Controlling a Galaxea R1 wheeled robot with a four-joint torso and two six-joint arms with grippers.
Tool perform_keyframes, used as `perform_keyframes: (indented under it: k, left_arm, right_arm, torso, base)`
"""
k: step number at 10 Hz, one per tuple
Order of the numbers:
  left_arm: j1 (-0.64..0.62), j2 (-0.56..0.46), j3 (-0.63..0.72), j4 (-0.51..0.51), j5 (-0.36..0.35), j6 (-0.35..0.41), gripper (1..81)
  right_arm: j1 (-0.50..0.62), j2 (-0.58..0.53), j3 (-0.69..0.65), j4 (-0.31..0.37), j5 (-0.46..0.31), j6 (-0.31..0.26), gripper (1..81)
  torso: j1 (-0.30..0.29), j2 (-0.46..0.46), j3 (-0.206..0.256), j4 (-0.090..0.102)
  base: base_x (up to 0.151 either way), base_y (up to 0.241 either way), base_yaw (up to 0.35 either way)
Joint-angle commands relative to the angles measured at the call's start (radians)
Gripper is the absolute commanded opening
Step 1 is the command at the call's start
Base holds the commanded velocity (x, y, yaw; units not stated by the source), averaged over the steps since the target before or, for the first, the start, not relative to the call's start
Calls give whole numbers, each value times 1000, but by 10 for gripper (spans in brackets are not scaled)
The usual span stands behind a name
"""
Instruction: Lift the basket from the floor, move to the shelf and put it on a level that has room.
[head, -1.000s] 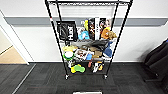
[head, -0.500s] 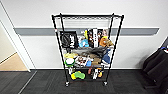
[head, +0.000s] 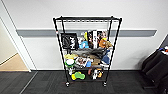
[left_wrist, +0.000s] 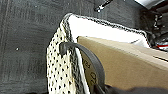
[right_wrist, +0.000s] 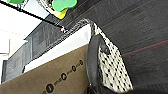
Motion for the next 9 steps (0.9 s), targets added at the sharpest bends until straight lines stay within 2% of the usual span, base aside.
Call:
perform_keyframes:
  k: [1, 3, 4, 9]
  left_arm:
    - [-105, -51, 131, -37, 27, -5, 10]
    - [-93, -66, 155, -35, 25, -5, 10]
    - [-85, -63, 152, -34, 25, -5, 10]
    - [-85, -49, 149, -31, 25, -3, 10]
  right_arm:
    - [97, -3, 73, 29, -40, 11, 10]
    - [81, -37, 121, 29, -40, 11, 10]
    - [77, -54, 141, 31, -38, 12, 10]
    - [71, -86, 190, 31, -38, 12, 10]
  torso:
    - [-63, 97, 0, 0]
    - [-108, 166, 0, 0]
    - [-130, 201, 38, 0]
    - [-237, 365, 108, 0]
  base:
    - [0, 0, 0]
    - [0, 0, 0]
    - [0, 0, 0]
    - [0, 0, 0]
